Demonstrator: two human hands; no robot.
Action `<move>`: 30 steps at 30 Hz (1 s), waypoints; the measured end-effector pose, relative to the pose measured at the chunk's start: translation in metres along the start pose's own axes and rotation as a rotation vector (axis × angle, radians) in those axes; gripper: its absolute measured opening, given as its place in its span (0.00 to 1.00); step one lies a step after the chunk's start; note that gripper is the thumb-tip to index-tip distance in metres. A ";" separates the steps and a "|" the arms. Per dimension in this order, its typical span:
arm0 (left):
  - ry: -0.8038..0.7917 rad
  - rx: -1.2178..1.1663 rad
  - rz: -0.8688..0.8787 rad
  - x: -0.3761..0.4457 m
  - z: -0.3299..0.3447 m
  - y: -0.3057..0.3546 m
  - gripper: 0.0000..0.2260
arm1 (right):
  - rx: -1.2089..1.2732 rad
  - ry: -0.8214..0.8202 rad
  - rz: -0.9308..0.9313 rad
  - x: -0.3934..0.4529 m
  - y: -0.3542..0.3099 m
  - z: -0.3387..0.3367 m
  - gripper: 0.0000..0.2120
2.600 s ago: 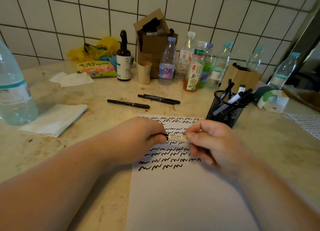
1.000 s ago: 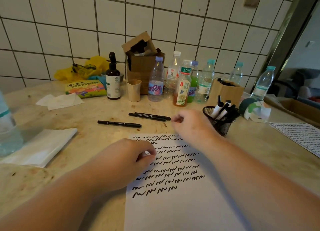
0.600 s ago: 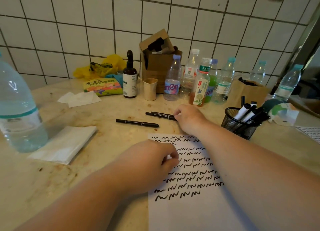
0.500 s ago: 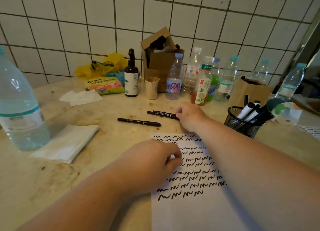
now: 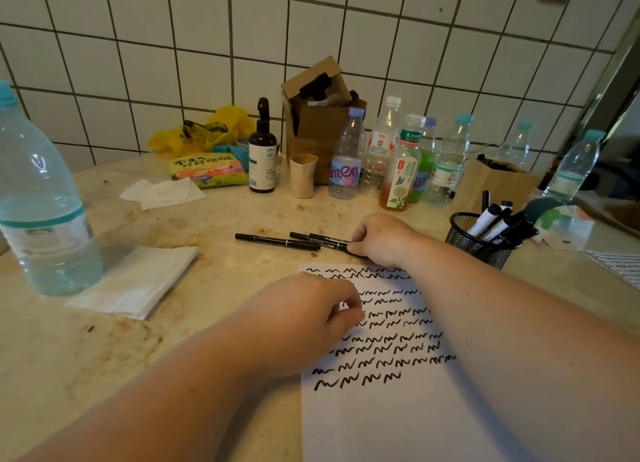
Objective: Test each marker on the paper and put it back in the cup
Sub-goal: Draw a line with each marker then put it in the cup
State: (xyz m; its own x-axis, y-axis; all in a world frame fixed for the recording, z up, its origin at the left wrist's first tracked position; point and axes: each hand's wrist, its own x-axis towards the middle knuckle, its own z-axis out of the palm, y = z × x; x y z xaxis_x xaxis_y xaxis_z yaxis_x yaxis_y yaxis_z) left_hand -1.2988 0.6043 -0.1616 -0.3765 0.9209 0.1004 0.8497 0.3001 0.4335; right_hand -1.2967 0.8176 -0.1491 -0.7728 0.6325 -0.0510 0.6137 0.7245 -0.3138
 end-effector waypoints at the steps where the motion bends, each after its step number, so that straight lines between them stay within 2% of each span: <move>1: 0.001 -0.001 -0.003 0.000 0.000 0.000 0.10 | -0.003 -0.007 -0.007 -0.002 0.002 -0.001 0.10; 4: -0.002 -0.010 -0.017 -0.001 0.000 0.000 0.10 | -0.004 -0.046 -0.016 -0.009 0.007 -0.005 0.14; 7: 0.012 -0.024 -0.021 -0.002 -0.001 0.001 0.10 | -0.053 -0.080 -0.003 -0.017 0.010 -0.008 0.23; 10: 0.023 -0.021 -0.022 -0.003 -0.002 0.001 0.09 | 0.000 -0.009 -0.009 -0.028 0.011 -0.012 0.23; 13: 0.025 -0.023 -0.027 -0.004 -0.002 -0.001 0.09 | 0.188 0.109 -0.042 -0.046 0.015 -0.020 0.16; 15: 0.032 -0.034 -0.032 -0.004 -0.001 -0.001 0.09 | 0.401 0.144 -0.060 -0.067 0.018 -0.026 0.13; 18: 0.037 -0.046 -0.038 -0.004 -0.001 -0.001 0.09 | 0.872 0.038 -0.037 -0.114 0.027 -0.035 0.11; 20: 0.030 -0.052 -0.035 -0.004 -0.001 0.001 0.10 | 1.045 -0.053 -0.038 -0.146 0.038 -0.036 0.14; 24: 0.012 -0.097 -0.005 -0.006 -0.001 0.010 0.11 | 1.202 -0.116 -0.101 -0.181 0.053 -0.017 0.10; 27: -0.005 -0.068 0.058 -0.006 -0.001 0.018 0.12 | 1.285 -0.072 -0.153 -0.183 0.057 0.002 0.10; 30: -0.013 -0.027 0.100 -0.006 0.000 0.021 0.13 | 1.247 -0.011 -0.253 -0.183 0.055 0.007 0.09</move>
State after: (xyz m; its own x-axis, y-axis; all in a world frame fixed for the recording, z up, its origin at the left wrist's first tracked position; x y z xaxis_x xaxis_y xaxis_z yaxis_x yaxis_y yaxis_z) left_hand -1.2790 0.6051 -0.1537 -0.2856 0.9491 0.1328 0.8724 0.2001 0.4461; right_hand -1.1229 0.7398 -0.1641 -0.8506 0.5083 0.1348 -0.1137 0.0726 -0.9909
